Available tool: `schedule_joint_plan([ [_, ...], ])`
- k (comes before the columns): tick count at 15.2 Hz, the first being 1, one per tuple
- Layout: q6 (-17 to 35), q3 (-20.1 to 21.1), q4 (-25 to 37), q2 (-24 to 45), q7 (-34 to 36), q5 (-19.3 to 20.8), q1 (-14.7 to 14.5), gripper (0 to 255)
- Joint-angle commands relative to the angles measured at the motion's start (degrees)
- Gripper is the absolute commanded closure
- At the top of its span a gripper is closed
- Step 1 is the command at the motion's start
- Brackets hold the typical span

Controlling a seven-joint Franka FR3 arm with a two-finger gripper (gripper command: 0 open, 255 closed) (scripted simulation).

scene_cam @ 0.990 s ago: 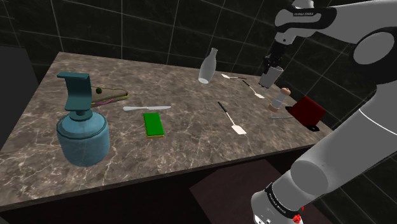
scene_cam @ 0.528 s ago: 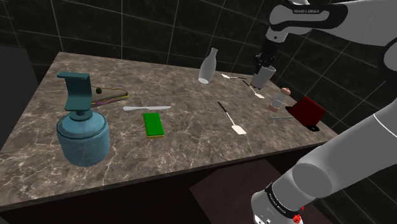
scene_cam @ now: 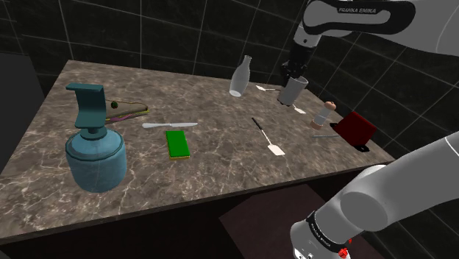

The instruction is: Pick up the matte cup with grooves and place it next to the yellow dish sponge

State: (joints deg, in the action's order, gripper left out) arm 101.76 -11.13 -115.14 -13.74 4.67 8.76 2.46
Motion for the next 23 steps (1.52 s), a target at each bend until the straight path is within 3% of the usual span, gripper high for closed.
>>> schedule_joint_plan([
  [1, -0.27, 1.82, -0.61, -0.54, 2.95, -0.34, -1.13, 255],
  [12, -2.19, 11.64, -0.69, -0.8, 18.07, -3.08, -7.4, 255],
  [23, -4.36, 20.98, 7.03, 6.06, 33.0, -4.95, -13.52, 255],
])
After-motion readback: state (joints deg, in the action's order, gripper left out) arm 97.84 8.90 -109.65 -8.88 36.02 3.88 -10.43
